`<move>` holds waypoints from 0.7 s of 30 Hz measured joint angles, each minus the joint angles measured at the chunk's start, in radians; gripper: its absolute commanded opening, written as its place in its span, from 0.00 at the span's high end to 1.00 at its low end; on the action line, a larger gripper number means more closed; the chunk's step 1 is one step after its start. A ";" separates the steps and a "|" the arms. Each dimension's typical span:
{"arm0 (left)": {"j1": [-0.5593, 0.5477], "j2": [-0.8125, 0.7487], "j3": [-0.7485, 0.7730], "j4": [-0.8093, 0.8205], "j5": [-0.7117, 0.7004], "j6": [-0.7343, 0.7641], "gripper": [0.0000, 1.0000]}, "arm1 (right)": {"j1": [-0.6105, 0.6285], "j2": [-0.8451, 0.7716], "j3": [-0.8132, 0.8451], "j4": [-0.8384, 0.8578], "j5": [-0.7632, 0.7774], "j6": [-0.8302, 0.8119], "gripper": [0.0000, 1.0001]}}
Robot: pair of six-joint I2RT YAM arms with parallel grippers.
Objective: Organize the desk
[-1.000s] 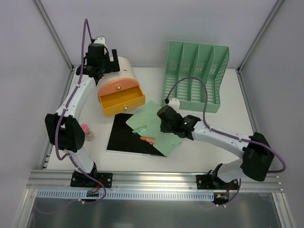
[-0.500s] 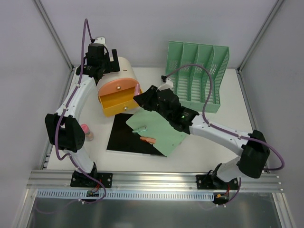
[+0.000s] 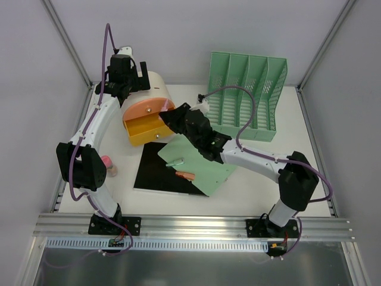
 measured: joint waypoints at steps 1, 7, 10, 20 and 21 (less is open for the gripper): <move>0.000 0.000 0.000 0.000 0.000 0.000 0.05 | 0.000 0.003 0.001 0.003 0.011 0.016 0.99; 0.000 0.000 0.000 0.000 0.000 0.000 0.05 | 0.005 0.033 0.007 -0.018 0.089 0.132 0.99; 0.000 0.000 0.000 0.000 0.000 -0.001 0.05 | 0.013 0.050 0.017 -0.055 0.120 0.180 0.99; 0.000 0.000 0.000 0.000 0.000 -0.002 0.05 | 0.035 0.114 0.115 -0.142 0.157 0.262 0.91; 0.000 0.000 0.000 0.000 0.000 -0.002 0.05 | 0.035 0.120 0.119 -0.147 0.157 0.267 0.89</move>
